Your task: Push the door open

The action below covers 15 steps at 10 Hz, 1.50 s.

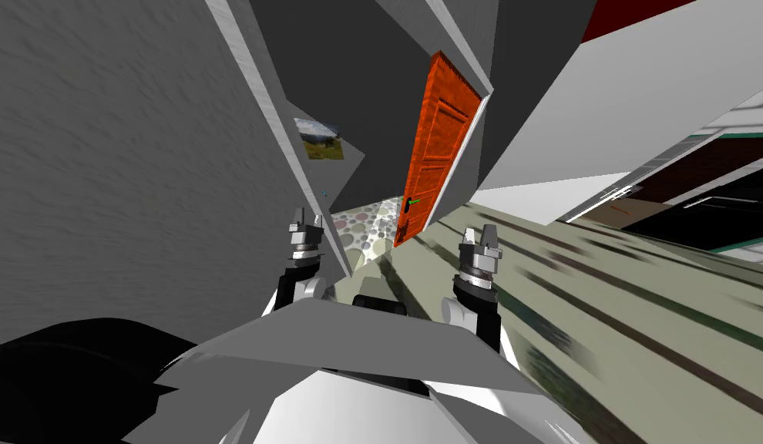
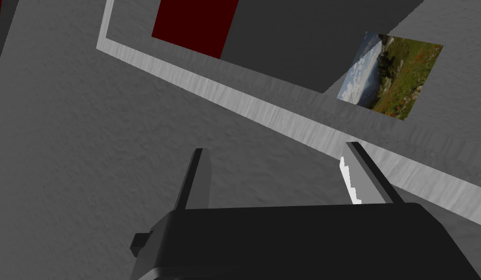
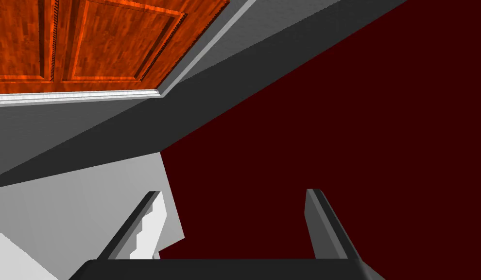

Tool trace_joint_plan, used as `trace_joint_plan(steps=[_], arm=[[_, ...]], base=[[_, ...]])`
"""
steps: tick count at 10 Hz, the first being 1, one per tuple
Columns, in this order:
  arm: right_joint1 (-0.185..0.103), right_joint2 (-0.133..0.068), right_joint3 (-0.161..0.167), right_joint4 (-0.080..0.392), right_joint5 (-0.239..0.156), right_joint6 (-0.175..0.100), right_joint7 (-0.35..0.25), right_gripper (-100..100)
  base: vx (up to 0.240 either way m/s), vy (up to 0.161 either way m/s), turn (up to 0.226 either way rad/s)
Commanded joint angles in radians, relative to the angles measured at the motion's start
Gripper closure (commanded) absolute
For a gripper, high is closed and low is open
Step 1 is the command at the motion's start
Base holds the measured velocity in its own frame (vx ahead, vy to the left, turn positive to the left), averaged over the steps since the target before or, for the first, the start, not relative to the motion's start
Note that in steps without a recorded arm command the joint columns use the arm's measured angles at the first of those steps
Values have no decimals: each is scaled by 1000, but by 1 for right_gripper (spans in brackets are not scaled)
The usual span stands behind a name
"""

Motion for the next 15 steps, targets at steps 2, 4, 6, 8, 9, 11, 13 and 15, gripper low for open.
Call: trace_joint_plan(steps=[2, 4, 6, 8, 9, 11, 13, 15], arm=[[-32, -13, 7, 52, 9, -1, -21, -100], [-60, -22, 14, 97, 16, -2, -40, -100], [-85, -30, 19, 137, 22, -3, -56, -100], [-111, -38, 25, 179, 29, -3, -73, -100], [-126, -42, 28, 204, 33, -4, -83, -100], [-158, -51, 36, 255, 42, -5, -104, -100], [-192, -60, 43, 310, 51, -6, -127, -100], [-228, -69, 51, 369, 60, -7, -150, -100]], base=[[61, -60, 50], [86, -70, 30], [81, -67, 42], [62, -61, 36], [70, -68, 42], [98, -82, 49], [81, -74, 49], [87, -94, 49]])
